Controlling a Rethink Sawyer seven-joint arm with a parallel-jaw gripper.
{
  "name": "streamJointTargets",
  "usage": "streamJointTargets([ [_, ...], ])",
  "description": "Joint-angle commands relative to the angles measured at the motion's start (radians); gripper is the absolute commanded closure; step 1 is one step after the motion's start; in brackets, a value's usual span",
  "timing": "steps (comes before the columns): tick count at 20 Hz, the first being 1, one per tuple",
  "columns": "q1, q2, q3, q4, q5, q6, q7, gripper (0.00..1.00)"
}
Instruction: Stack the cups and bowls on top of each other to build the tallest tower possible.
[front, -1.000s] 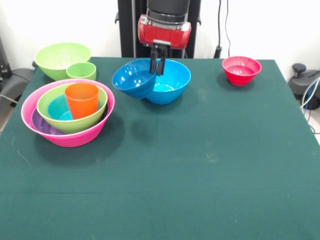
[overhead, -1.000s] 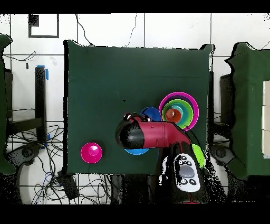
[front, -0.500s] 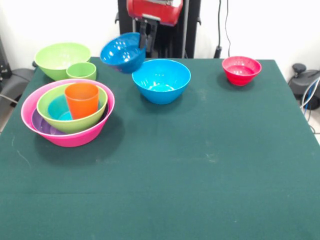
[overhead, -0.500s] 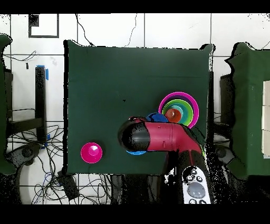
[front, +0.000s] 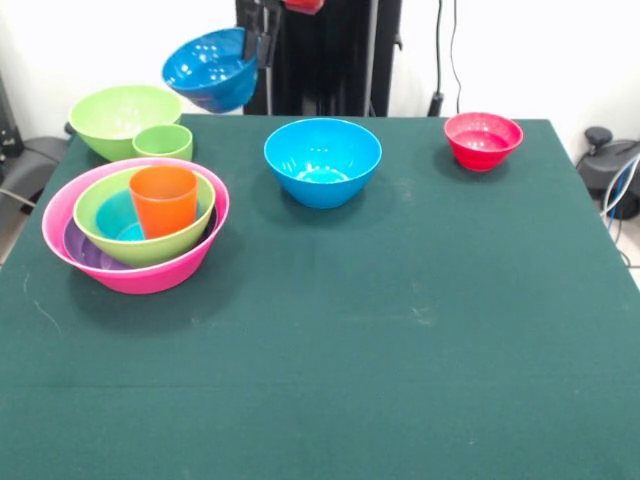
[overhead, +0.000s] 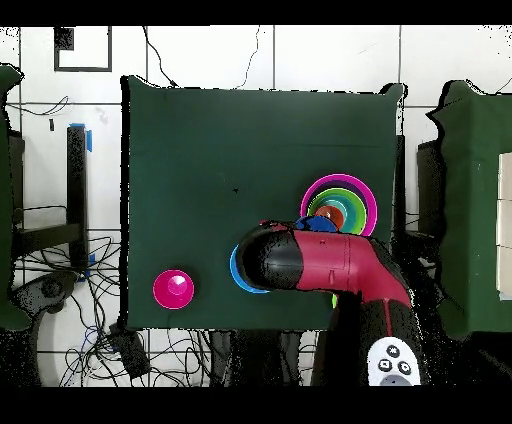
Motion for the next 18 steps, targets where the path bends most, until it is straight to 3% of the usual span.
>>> streamJointTargets([
  [1,-0.007,0.013,0.080,-0.106,-0.125,0.069,-0.179,1.00],
  [18,-0.077,0.057,0.149,-0.153,-0.180,-0.026,-0.197,1.00],
])
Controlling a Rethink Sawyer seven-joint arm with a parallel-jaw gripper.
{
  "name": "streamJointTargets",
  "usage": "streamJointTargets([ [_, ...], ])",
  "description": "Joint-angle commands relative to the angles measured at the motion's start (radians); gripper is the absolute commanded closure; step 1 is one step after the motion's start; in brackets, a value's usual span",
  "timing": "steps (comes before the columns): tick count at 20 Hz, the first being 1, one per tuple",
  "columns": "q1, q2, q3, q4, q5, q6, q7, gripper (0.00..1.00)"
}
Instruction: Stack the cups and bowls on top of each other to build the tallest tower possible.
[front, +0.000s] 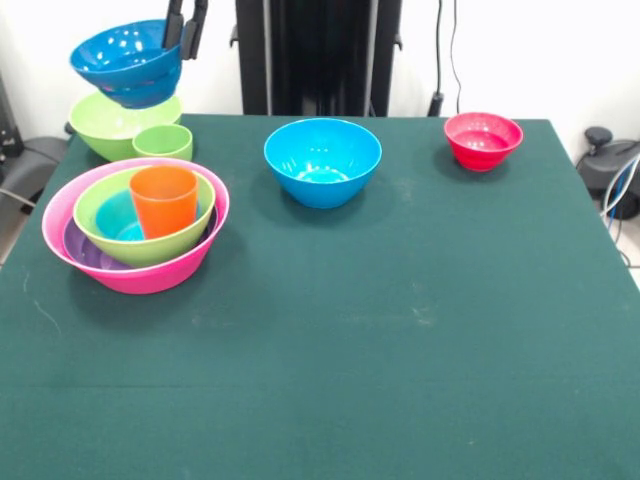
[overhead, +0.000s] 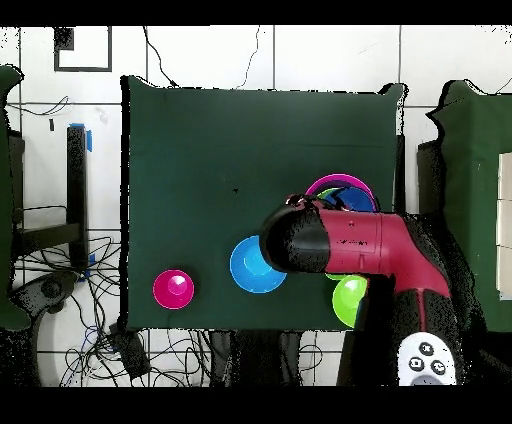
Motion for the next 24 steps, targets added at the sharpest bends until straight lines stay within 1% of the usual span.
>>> streamJointTargets([
  [1,-0.030,0.065,0.129,-0.022,-0.083,-0.035,-0.187,1.00],
  [7,-0.029,0.087,0.124,-0.018,-0.110,-0.071,-0.128,1.00],
  [10,-0.023,0.116,0.116,-0.015,-0.120,-0.105,-0.090,1.00],
  [14,-0.017,0.146,0.108,-0.008,-0.119,-0.130,-0.060,1.00],
  [24,-0.005,0.182,0.099,0.008,-0.115,-0.176,-0.023,1.00],
])
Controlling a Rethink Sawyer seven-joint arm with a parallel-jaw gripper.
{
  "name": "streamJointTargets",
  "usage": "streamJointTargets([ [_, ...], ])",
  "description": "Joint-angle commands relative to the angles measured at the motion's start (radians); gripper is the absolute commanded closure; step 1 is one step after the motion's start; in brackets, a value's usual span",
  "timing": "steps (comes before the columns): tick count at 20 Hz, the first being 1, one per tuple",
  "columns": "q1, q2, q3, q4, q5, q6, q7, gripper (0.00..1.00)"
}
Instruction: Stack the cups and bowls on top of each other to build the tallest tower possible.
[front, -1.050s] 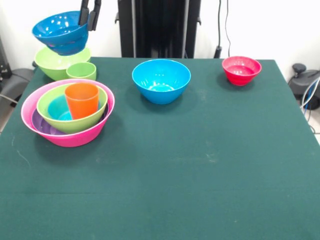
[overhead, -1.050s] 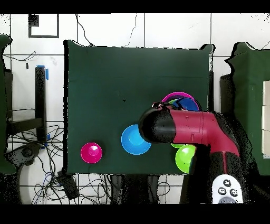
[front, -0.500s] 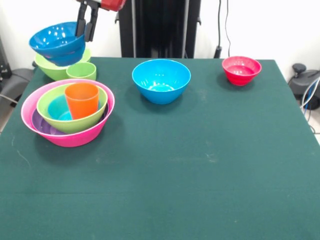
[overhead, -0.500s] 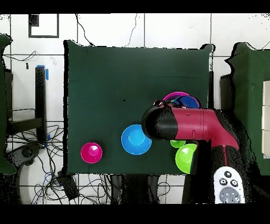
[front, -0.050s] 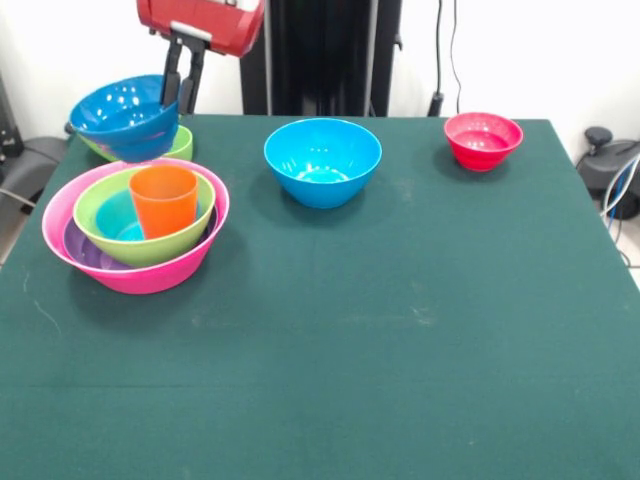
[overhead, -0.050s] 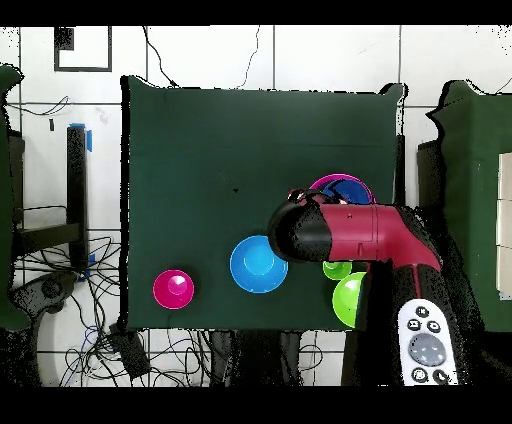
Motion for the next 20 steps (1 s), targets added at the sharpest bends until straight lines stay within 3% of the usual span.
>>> streamJointTargets([
  [1,0.024,0.080,0.067,0.027,-0.065,-0.069,-0.022,1.00],
  [20,0.006,0.141,0.063,0.040,-0.081,-0.096,-0.052,1.00],
])
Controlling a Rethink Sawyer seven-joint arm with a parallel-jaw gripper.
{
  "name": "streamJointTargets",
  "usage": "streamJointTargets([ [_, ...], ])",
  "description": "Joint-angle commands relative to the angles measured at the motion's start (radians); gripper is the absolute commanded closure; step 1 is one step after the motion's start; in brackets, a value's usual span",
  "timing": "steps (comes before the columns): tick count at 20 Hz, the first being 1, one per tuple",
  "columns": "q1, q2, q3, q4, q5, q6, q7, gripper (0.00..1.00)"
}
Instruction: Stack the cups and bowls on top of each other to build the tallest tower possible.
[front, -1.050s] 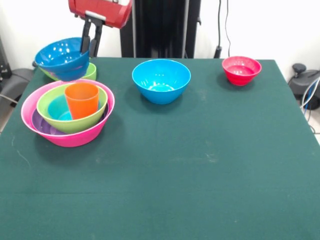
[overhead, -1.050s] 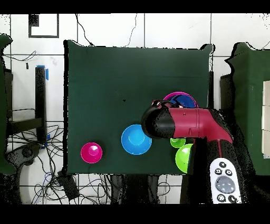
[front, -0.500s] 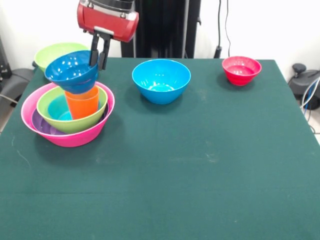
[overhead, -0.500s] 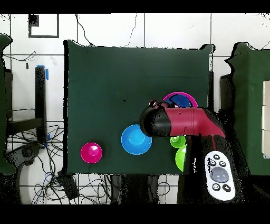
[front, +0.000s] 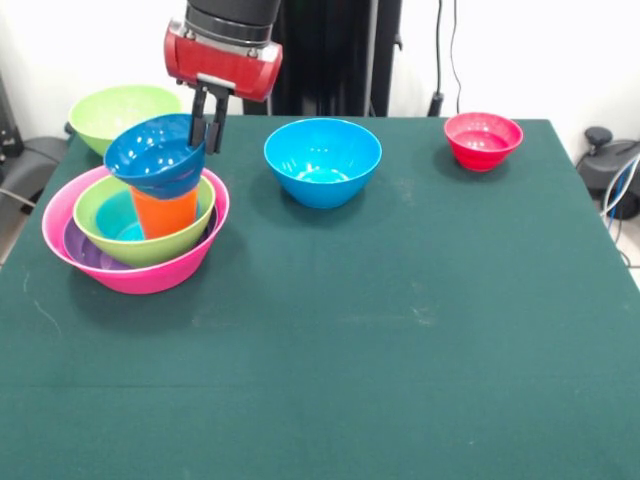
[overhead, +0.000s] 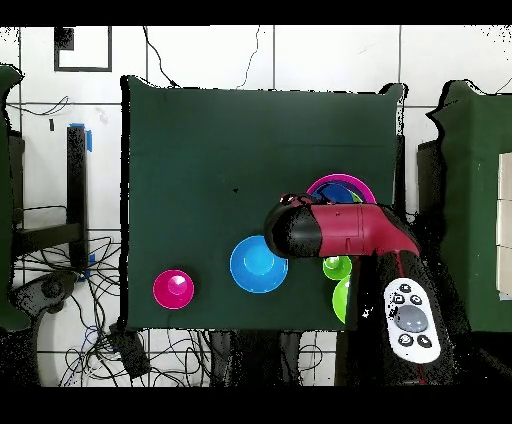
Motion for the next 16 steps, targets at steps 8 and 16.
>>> streamJointTargets([
  [8,0.004,0.065,0.047,0.042,-0.101,-0.078,-0.047,1.00],
  [16,0.014,0.055,0.021,0.045,-0.144,-0.097,-0.030,1.00],
])
